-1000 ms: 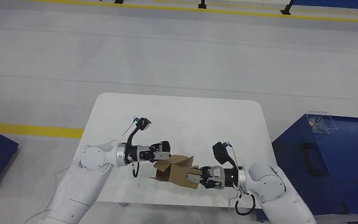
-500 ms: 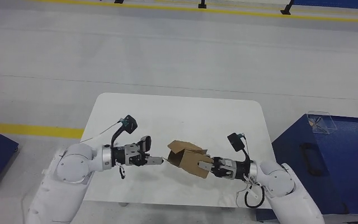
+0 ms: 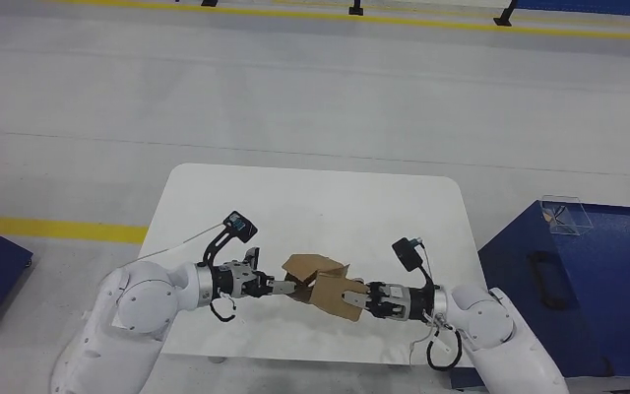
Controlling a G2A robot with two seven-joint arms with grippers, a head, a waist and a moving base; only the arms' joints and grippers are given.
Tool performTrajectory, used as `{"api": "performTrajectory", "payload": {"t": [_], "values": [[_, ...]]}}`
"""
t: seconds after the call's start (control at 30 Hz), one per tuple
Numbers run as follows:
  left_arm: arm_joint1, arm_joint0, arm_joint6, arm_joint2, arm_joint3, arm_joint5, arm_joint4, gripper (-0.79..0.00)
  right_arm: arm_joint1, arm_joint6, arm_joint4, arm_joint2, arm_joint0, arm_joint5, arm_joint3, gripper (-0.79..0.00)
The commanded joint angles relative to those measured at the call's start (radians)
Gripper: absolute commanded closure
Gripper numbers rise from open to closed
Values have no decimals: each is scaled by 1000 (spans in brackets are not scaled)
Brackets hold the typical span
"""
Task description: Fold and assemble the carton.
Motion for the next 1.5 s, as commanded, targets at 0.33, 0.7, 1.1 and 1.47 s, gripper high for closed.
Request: {"api": "performTrajectory", "payload": {"t": [0.33,0.7,1.1,1.47], "values": [[-1,-62,-23,73,67,43,5,-785,7,27,52,-22,7,-23,-16,0],[-4,-96,-10,116,119,57,-38,-733,12,-2,22,-24,12,-78,-21,0],[11,-70,-10,84,84,54,-66,-785,10,-29,-70,-83,30,-36,-27,0],[7,-91,7,143,132,48,-82,-776,24,-69,-24,-34,7,-145,-39,0]]}}
